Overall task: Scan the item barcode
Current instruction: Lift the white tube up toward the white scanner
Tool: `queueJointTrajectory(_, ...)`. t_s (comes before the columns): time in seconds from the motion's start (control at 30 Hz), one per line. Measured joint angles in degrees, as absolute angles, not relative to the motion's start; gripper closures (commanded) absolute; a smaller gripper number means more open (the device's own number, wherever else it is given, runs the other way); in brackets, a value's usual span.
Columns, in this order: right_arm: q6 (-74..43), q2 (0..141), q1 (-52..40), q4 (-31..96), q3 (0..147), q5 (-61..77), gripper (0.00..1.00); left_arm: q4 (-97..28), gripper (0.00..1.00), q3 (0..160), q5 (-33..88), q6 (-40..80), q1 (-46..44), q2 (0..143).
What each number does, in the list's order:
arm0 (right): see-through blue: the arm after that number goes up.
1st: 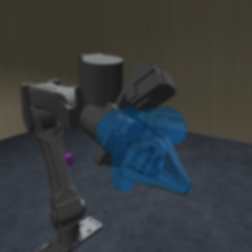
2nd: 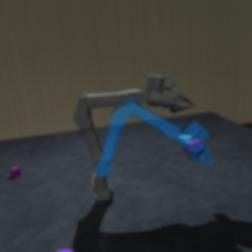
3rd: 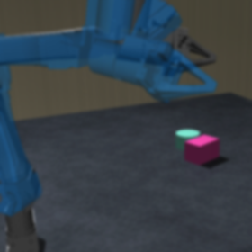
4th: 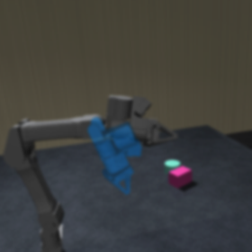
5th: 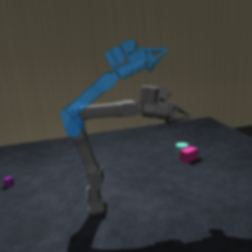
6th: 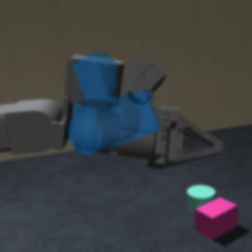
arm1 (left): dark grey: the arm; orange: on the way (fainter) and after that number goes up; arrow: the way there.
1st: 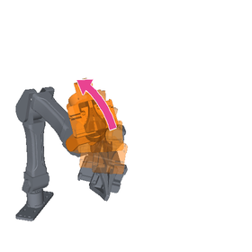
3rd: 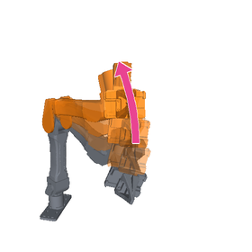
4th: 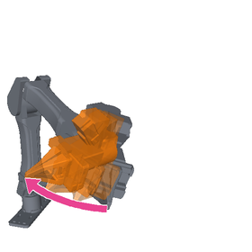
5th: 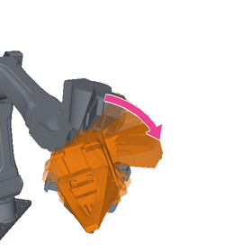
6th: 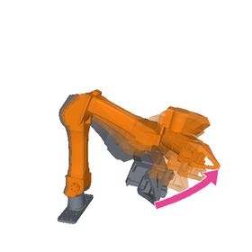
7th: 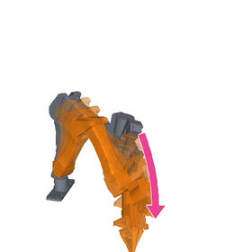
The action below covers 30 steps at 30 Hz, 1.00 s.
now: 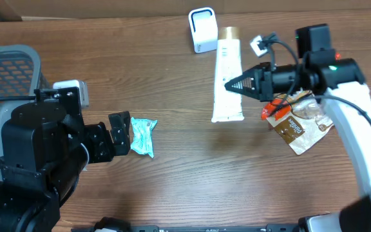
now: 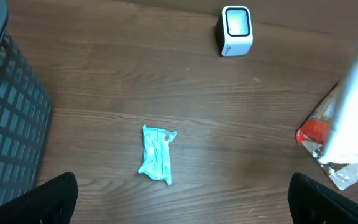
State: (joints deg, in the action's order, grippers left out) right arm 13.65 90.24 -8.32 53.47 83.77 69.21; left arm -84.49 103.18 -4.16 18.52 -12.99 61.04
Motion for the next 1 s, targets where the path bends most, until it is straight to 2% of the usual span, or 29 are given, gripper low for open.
queueJointTrajectory(0.37, 9.61, 84.33, -8.29, 51.66, 83.77, 71.83, 0.97, -84.49, 0.01, 103.18, -4.16, 18.52, -12.99, 61.04)
queueJointTrajectory(0.67, -6.04, 84.4, -8.29, 41.91, 84.49, 69.91, 0.97, -84.49, 0.0, 103.18, -4.16, 18.52, -12.99, 61.06)
queueJointTrajectory(1.0, -12.23, 90.08, -10.41, 48.05, 99.22, 59.64, 0.97, -84.51, 0.0, 103.18, -4.16, 18.52, -12.99, 61.04)
